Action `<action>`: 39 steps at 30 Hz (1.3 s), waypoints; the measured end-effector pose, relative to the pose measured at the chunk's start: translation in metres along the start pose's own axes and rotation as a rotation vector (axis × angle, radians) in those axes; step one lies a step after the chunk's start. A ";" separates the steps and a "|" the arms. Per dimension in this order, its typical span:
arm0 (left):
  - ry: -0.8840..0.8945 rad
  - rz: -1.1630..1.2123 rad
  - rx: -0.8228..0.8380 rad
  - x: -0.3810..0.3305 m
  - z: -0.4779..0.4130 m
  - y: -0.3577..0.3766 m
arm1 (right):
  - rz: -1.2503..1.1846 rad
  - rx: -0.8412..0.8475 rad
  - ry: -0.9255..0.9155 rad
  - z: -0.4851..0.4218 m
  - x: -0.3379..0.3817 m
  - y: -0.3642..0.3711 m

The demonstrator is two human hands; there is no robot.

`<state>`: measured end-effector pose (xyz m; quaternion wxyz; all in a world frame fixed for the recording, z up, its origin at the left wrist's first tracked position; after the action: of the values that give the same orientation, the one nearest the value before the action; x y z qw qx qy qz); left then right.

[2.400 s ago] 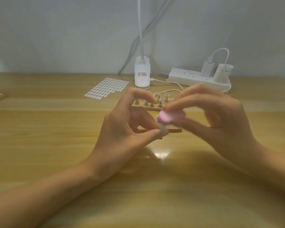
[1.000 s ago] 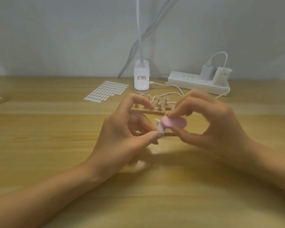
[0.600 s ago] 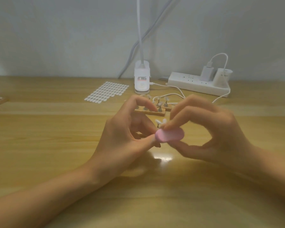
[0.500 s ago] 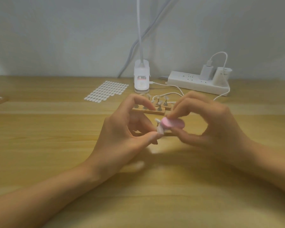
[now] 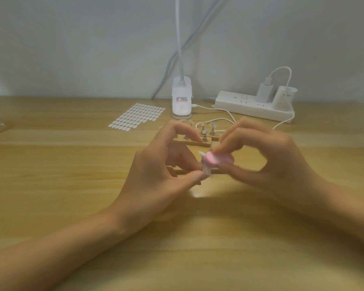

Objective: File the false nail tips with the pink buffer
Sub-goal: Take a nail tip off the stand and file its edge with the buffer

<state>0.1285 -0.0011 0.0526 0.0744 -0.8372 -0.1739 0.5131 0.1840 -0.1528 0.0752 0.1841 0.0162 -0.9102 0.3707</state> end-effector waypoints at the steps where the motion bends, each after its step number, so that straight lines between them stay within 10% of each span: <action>1: 0.003 -0.002 0.003 0.000 0.000 0.000 | 0.001 -0.030 0.025 -0.001 -0.003 -0.006; 39: 0.002 0.067 0.049 0.003 0.000 0.003 | 0.015 -0.003 -0.034 0.001 0.003 0.004</action>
<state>0.1304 -0.0024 0.0490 0.0777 -0.8410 -0.1330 0.5187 0.1806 -0.1508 0.0728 0.1659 0.0151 -0.9139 0.3703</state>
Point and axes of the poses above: each hand's wrist, its own z-axis away from the middle knuckle, its own y-axis out of the palm, x = y × z, the point moved 7 cm from there along -z, towards the middle knuckle
